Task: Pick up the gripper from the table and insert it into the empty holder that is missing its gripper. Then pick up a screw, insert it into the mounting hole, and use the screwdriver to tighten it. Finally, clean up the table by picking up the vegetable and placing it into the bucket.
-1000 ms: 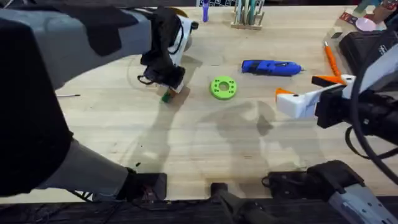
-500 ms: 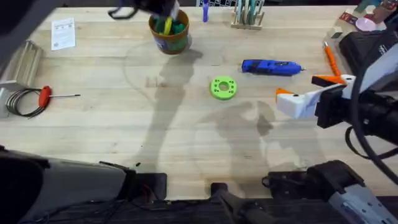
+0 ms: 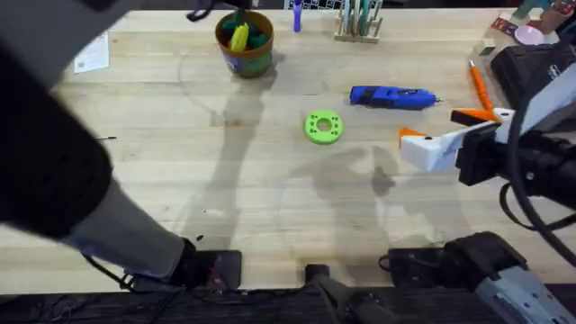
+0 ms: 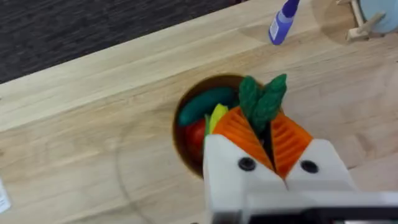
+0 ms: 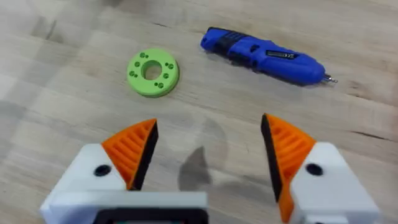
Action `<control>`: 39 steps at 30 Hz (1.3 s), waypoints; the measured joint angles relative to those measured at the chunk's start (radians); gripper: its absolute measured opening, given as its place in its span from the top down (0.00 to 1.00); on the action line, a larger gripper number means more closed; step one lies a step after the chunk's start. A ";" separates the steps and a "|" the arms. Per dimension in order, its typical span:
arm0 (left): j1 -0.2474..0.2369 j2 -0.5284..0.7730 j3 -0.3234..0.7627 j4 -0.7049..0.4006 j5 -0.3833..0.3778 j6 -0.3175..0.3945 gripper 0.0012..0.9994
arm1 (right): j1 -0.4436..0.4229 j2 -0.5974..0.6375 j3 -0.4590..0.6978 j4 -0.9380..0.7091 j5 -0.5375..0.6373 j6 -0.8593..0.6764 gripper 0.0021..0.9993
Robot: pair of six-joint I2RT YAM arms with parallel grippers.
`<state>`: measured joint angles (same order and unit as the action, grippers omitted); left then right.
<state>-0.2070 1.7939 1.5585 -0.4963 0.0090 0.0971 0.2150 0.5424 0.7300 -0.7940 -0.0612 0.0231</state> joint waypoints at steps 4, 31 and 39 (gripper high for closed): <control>0.000 0.073 0.000 0.059 0.028 0.000 0.98 | 0.000 0.000 0.000 0.000 0.000 0.000 0.02; 0.000 -0.244 -0.021 -0.405 0.066 0.004 0.01 | 0.000 0.000 0.000 0.000 0.000 0.000 0.02; 0.000 -0.523 -0.368 -0.427 0.078 -0.022 0.01 | 0.000 0.000 0.000 0.000 0.000 0.000 0.02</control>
<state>-0.2070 1.2708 1.1906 -0.9235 0.0872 0.0750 0.2150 0.5426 0.7300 -0.7944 -0.0612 0.0231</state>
